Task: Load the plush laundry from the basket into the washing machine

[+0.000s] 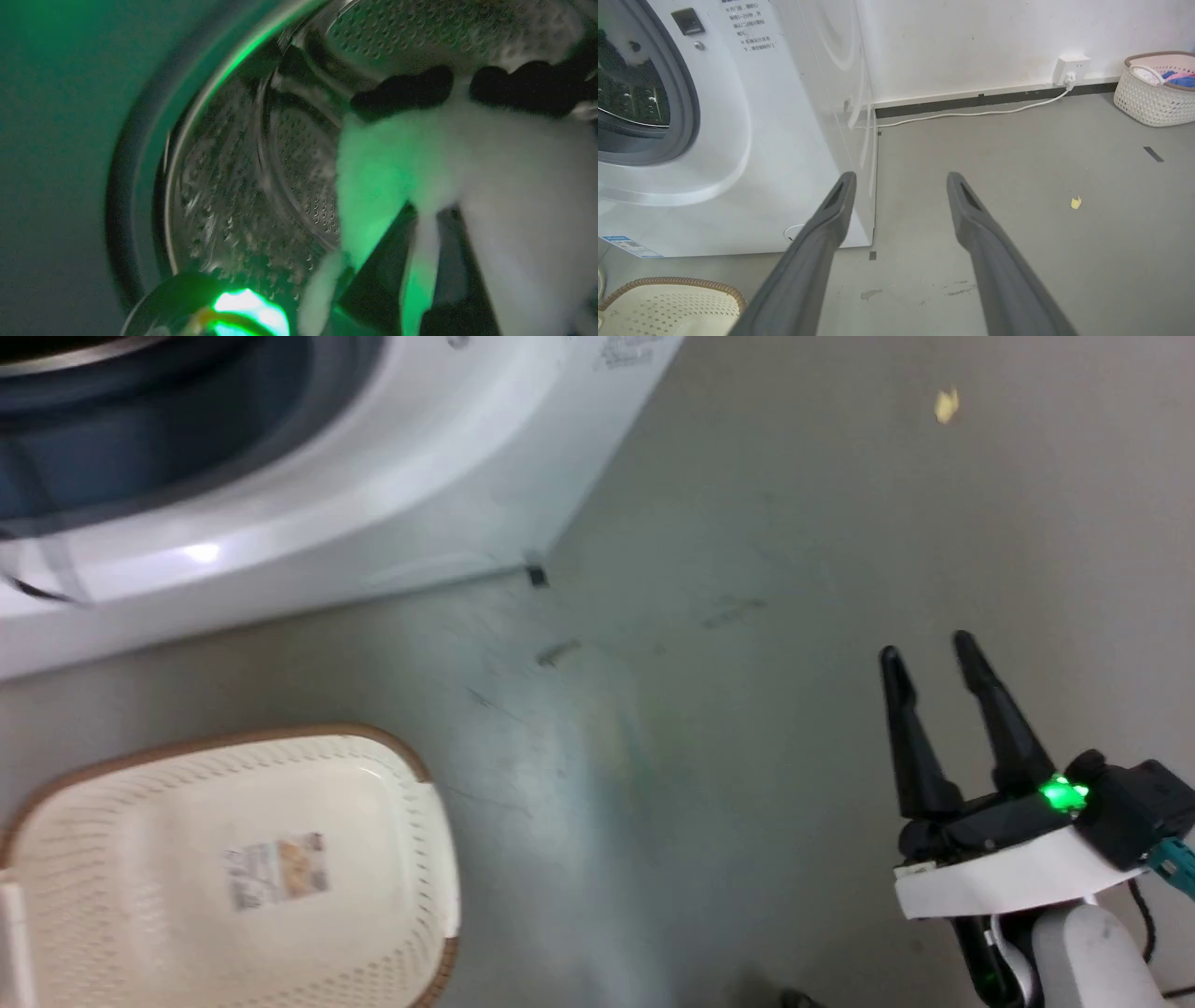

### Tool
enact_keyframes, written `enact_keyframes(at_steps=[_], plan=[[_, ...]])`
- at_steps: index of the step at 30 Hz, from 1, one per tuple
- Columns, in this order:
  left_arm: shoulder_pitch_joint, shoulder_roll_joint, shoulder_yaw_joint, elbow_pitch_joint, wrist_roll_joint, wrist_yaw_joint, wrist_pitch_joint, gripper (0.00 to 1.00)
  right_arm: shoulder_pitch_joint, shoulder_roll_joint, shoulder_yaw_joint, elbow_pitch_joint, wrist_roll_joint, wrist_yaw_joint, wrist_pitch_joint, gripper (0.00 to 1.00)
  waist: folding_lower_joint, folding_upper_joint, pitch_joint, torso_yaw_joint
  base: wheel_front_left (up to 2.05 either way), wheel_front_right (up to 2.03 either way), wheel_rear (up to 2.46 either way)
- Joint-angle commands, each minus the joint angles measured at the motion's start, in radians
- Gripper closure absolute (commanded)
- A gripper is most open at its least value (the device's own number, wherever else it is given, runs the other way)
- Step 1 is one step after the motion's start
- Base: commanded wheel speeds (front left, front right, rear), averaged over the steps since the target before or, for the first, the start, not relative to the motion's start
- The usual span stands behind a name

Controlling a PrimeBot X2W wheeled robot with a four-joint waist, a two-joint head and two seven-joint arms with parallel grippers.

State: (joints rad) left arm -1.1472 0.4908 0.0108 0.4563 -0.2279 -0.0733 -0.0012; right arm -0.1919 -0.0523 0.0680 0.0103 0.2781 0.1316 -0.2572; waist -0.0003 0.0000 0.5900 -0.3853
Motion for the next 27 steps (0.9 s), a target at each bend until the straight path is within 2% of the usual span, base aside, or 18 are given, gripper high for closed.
enact_keyframes(at_steps=[1, 9, 10, 18, 19, 20, 27], plan=[[-0.052, 0.014, -0.015, 0.097, 0.015, 0.008, 0.062, 1.00, -0.015, 0.002, 0.006, -0.002, 0.013, -0.001, -0.005, 0.00, 0.0003, 0.0000, 0.074, -0.056, 0.00, 0.00, 0.00], [-0.142, 0.028, -0.060, 0.270, 0.049, 0.004, 0.037, 1.00, -0.040, 0.002, 0.025, 0.002, 0.033, -0.001, -0.005, 0.00, 0.0003, 0.0000, 0.126, -0.068, 0.00, 0.00, 0.00], [-0.142, 0.020, -0.078, 0.322, 0.051, -0.004, 0.025, 1.00, -0.041, 0.002, 0.021, 0.005, 0.027, -0.001, -0.005, 0.00, 0.0003, 0.0000, 0.119, -0.058, 0.00, 0.00, 0.00], [-0.149, -0.003, -0.110, 0.427, 0.051, -0.014, -0.022, 1.00, -0.041, 0.002, 0.000, -0.003, -0.007, -0.001, -0.005, 0.00, 0.0003, 0.0000, 0.081, -0.027, 0.00, 0.00, 0.00], [-0.147, -0.007, -0.115, 0.438, 0.052, -0.015, -0.032, 0.64, -0.040, 0.002, -0.004, -0.003, -0.013, -0.001, -0.005, 0.00, 0.0003, 0.0000, 0.072, -0.021, 0.00, 0.00, 0.00], [-0.144, -0.010, -0.118, 0.449, 0.051, -0.016, -0.041, 0.00, -0.038, 0.002, -0.008, -0.004, -0.019, -0.001, -0.005, 0.00, 0.0003, 0.0000, 0.063, -0.015, 0.00, 0.00, 0.00], [-0.057, -0.051, -0.133, 0.537, 0.026, -0.029, -0.130, 0.00, -0.020, 0.002, -0.040, -0.009, -0.071, -0.001, -0.005, 0.00, 0.0003, 0.0000, -0.054, 0.043, 0.00, 0.00, 0.00]])
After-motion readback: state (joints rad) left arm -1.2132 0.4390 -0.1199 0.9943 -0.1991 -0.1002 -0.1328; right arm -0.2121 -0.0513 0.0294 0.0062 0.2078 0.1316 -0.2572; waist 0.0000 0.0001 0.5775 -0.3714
